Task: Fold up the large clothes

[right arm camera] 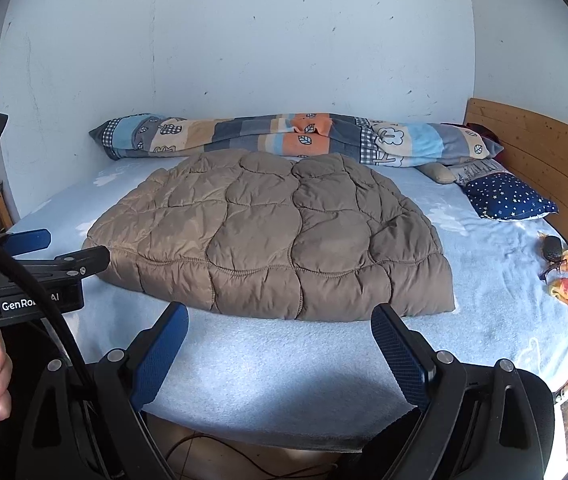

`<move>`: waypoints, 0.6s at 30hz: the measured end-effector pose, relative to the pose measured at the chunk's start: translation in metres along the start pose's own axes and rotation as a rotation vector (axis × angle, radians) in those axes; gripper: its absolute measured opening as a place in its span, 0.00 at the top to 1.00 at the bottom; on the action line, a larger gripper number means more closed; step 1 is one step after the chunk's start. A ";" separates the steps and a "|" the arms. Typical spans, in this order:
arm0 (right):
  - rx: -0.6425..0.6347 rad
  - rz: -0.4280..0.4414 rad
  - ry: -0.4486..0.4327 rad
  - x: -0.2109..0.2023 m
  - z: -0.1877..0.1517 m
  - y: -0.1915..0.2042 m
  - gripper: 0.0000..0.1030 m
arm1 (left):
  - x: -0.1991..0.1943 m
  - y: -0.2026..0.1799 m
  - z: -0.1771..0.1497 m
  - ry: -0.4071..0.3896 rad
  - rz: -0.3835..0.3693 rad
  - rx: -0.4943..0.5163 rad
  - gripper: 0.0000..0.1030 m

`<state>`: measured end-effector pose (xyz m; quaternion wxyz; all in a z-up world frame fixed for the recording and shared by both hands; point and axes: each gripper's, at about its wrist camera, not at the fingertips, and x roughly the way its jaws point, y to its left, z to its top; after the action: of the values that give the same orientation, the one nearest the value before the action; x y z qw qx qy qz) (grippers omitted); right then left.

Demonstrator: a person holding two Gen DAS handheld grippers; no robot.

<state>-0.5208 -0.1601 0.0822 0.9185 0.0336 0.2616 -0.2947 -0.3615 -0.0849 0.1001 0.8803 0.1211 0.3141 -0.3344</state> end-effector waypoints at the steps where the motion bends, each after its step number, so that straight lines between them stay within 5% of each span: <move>1: -0.002 0.000 0.001 0.001 0.000 0.000 0.07 | 0.001 0.000 -0.001 0.005 -0.001 0.001 0.14; 18: 0.011 0.000 0.034 0.010 -0.002 -0.002 0.07 | 0.009 -0.004 -0.002 0.033 -0.005 0.012 0.14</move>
<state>-0.5159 -0.1663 0.0755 0.9136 0.0438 0.2755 -0.2957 -0.3601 -0.0919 0.0929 0.8733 0.1312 0.3268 -0.3367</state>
